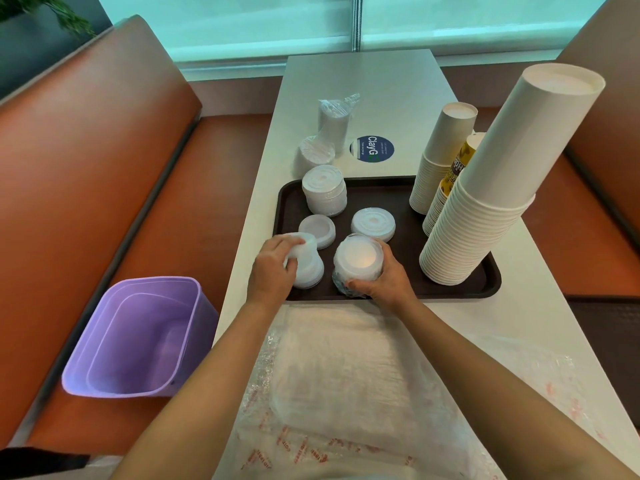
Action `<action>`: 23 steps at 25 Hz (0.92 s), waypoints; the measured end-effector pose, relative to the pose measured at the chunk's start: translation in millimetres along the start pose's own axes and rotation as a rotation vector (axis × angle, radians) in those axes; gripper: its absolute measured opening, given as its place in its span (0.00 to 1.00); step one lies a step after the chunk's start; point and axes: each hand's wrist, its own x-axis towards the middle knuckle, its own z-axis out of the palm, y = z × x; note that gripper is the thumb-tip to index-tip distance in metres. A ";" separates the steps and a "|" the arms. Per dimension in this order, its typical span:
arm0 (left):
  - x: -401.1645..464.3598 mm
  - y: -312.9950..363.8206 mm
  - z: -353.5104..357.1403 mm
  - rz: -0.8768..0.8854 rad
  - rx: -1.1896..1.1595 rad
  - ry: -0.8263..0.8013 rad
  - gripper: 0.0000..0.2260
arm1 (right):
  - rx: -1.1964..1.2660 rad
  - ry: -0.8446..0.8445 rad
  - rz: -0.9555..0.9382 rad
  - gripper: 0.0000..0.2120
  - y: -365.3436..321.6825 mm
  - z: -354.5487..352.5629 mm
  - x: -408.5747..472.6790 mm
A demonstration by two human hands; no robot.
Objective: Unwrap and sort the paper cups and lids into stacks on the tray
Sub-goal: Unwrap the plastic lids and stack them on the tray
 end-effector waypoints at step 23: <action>-15.3 6.0 22.0 -0.297 -0.223 -0.018 0.52 | -0.034 0.008 -0.034 0.38 -0.6 0.0 -1.3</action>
